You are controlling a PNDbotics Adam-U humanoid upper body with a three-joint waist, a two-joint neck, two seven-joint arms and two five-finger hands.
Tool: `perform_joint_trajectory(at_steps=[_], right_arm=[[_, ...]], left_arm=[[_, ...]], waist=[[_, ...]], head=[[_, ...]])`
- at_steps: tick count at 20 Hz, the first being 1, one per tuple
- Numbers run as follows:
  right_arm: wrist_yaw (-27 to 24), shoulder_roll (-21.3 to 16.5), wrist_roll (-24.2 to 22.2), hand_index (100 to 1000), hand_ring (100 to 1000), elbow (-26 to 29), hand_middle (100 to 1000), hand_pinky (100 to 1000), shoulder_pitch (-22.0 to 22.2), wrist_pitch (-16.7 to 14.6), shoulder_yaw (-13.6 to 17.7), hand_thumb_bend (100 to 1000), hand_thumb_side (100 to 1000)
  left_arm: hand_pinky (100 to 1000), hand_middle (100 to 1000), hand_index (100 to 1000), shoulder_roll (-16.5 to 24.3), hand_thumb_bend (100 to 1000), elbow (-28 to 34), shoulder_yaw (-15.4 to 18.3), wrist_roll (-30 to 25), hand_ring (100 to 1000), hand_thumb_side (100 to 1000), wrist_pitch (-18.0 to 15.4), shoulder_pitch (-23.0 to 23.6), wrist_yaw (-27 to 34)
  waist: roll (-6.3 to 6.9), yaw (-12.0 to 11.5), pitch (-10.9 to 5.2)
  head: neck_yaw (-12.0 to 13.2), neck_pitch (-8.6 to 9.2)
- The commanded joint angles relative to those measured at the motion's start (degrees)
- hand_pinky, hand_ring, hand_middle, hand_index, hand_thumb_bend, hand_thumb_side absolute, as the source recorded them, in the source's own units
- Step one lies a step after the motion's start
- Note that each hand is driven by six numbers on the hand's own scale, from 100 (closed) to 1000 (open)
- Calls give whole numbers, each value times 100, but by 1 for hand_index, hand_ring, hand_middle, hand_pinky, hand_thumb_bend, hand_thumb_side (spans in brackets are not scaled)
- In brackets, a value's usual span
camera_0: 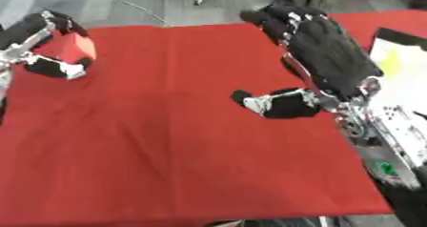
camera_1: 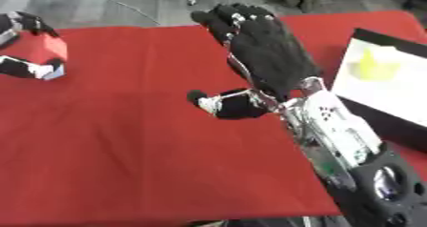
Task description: Pick up the objects with one hand, pass them to the other hand, and then place them into the box on the other side of the table.
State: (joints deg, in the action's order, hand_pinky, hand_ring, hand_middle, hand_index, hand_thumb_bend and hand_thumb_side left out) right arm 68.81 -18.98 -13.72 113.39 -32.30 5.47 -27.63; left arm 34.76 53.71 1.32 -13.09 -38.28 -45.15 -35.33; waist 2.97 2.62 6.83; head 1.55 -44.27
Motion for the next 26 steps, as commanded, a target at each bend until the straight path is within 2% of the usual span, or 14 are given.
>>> perform_joint_trajectory(at_steps=[1,5,9,10,11,14,21,26], right_arm=[[18,-139,-182,924,809,120,759,788,-157,-20,-42,517,451],[-79,-206,-529,941,818,120,783,858,-437,-226,-215,504,456],[-22,-164,-796,956,832,120,815,926,-709,-496,-323,501,471],[8,-150,-841,958,834,120,822,934,-748,-545,-340,515,490],[34,-133,-874,959,835,120,825,935,-781,-583,-355,504,475],[113,-64,-921,964,841,120,841,938,-851,-644,-392,509,480],[120,44,-981,962,837,120,836,922,-865,-624,-491,518,470],[73,98,-960,953,828,120,817,877,-835,-544,-536,551,470]], left_arm=[[718,378,536,372,100,905,-220,-900,457,262,212,103,1673],[732,381,535,197,100,1796,-716,-2282,459,387,839,289,3495],[747,382,533,-116,100,2291,-1188,-3413,458,480,1674,253,4640],[748,378,533,-161,100,2342,-1278,-3614,458,401,1869,217,4830],[749,383,534,-206,100,2378,-1362,-3752,460,503,2030,181,4949],[753,393,543,-379,100,2455,-1687,-3871,467,537,2332,80,5004],[755,402,552,-799,100,2450,-2215,-3887,475,568,2528,-141,4784],[759,402,552,-1057,100,2496,-2327,-3887,474,582,2729,-280,4893]], waist=[[20,-48,-143],[37,-163,-176],[18,-223,-185],[15,-236,-185],[14,-245,-183],[20,-258,-172],[28,-243,-158],[35,-233,-147]], head=[[-59,15],[-97,15],[-139,15],[-153,15],[-164,15],[-208,15],[-291,15],[-359,15]])
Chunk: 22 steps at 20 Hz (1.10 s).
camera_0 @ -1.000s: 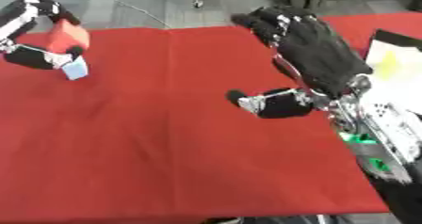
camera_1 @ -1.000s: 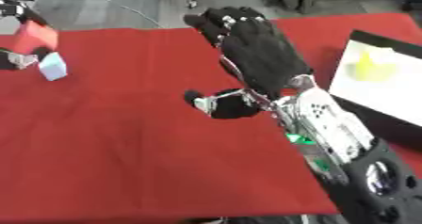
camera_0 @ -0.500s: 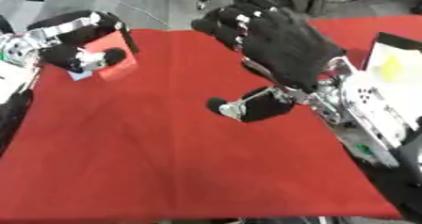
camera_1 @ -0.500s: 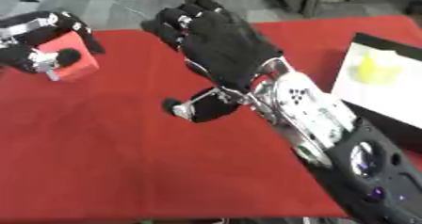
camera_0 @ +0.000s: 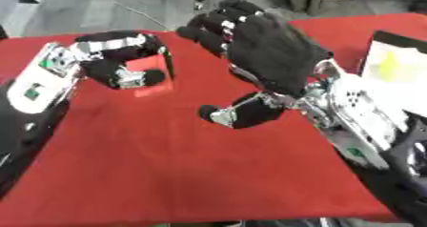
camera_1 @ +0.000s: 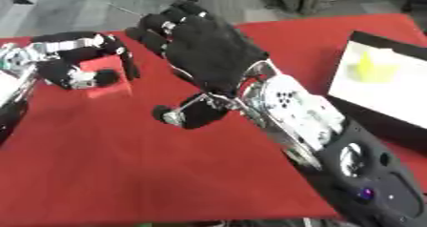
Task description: Pick up the objects with one hand, pass them to the other hand, and then place them into the box on the other side of the table.
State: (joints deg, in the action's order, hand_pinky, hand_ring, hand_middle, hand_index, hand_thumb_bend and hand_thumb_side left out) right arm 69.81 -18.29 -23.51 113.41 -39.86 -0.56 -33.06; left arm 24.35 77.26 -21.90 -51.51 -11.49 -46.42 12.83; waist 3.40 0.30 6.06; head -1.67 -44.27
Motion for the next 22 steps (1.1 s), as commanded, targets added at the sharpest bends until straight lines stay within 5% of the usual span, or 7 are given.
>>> perform_joint_trajectory(at_steps=[1,10,22], right_arm=[[-49,35,26,951,826,118,812,866,-69,93,0,561,472],[-511,68,123,921,806,118,762,757,-44,522,-79,632,457],[-584,66,-57,796,810,118,760,759,-41,734,-158,558,393]], left_arm=[[760,402,552,-46,100,164,-6,-46,474,584,86,-171,105],[762,404,553,-303,100,339,-87,-46,475,585,318,-283,244],[764,406,554,-577,100,483,-237,-46,477,592,541,-388,338]], waist=[[-6,-1,-67],[13,-25,-62],[4,-74,-59]], head=[[-50,15],[-217,15],[-289,15]])
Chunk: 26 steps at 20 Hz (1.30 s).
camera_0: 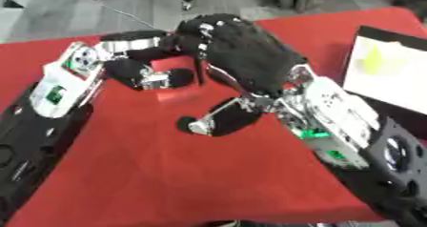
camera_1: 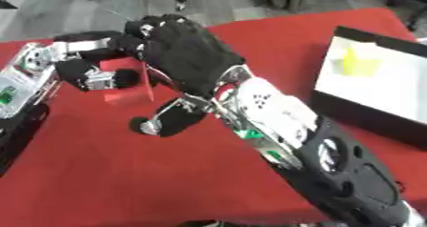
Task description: Pick up the objects with one hand, pass them to the other hand, and then place them into the box on the other side of the table.
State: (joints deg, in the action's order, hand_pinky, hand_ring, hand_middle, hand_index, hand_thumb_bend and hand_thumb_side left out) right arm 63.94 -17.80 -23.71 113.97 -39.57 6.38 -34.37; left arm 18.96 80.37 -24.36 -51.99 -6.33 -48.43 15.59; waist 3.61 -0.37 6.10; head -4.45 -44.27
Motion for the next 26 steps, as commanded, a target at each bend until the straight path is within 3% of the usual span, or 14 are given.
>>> perform_joint_trajectory(at_steps=[1,4,10,15,20,26], right_arm=[[28,12,-45,763,812,62,763,762,-68,55,-25,513,370],[129,4,-58,641,813,62,766,761,-61,98,-19,412,326],[313,-4,-14,395,814,62,766,755,-47,155,-5,294,304],[360,-21,83,320,817,62,753,736,-22,225,-5,283,295],[320,-62,94,303,813,62,740,708,41,336,-16,299,281],[290,-131,102,295,804,62,723,661,157,589,-2,314,269]], left_arm=[[765,406,555,-40,100,175,12,2,477,593,31,-187,66],[765,407,555,-39,100,187,19,2,478,592,45,-185,80],[766,410,558,-24,100,197,54,2,481,592,46,-171,86],[779,445,593,31,100,219,70,2,505,658,5,-145,125],[795,475,632,90,100,390,3,2,532,812,-93,-110,466],[802,491,654,155,100,644,-50,2,546,908,-72,-103,878]], waist=[[-18,-8,-63],[-19,-10,-63],[-21,-7,-61],[-22,-4,-56],[-22,4,-48],[-21,-1,-37]], head=[[-9,15],[-11,15],[-19,15],[-35,15],[-62,15],[-109,15]])
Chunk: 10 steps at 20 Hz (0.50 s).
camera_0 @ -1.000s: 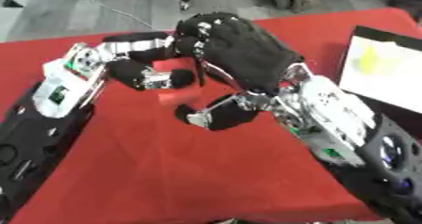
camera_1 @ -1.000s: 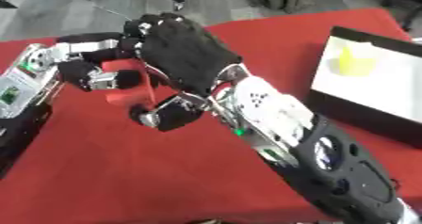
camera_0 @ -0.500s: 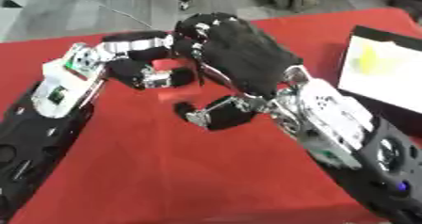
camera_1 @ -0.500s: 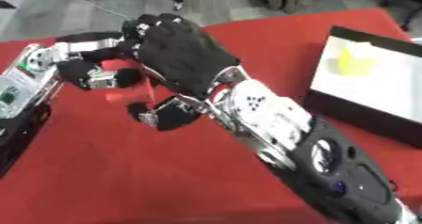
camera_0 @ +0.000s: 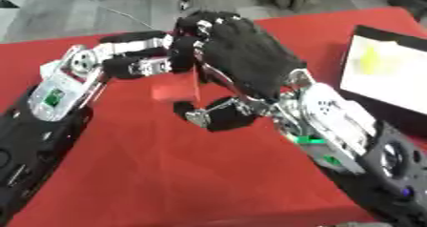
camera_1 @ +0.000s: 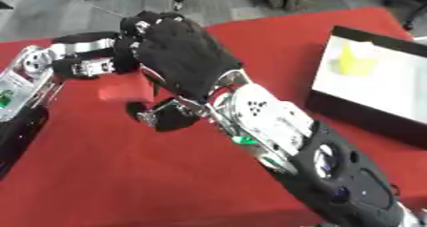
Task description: Pick up the objects with one hand, pass them to the other hand, and then place them into the box on the other side of the table.
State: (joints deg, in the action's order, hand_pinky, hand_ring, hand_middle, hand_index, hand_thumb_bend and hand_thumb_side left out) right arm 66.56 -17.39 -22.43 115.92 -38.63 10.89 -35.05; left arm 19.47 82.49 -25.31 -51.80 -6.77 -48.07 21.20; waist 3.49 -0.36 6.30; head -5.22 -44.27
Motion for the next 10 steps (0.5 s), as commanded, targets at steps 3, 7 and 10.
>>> perform_joint_trajectory(at_steps=[3,7,10], right_arm=[[49,-183,72,292,797,-172,709,632,158,293,91,326,263],[59,-153,336,285,788,-415,688,584,288,467,103,347,249],[24,-130,611,281,782,-661,676,573,378,581,116,360,241]], left_arm=[[804,496,660,133,100,519,30,-17,552,938,-7,-129,437],[807,503,668,159,126,593,42,-17,557,945,39,-106,579],[819,515,682,194,115,668,44,-17,567,931,43,-81,715]], waist=[[-7,-2,-52],[-4,-1,-48],[0,6,-45]], head=[[-55,15],[-80,15],[-97,15]])
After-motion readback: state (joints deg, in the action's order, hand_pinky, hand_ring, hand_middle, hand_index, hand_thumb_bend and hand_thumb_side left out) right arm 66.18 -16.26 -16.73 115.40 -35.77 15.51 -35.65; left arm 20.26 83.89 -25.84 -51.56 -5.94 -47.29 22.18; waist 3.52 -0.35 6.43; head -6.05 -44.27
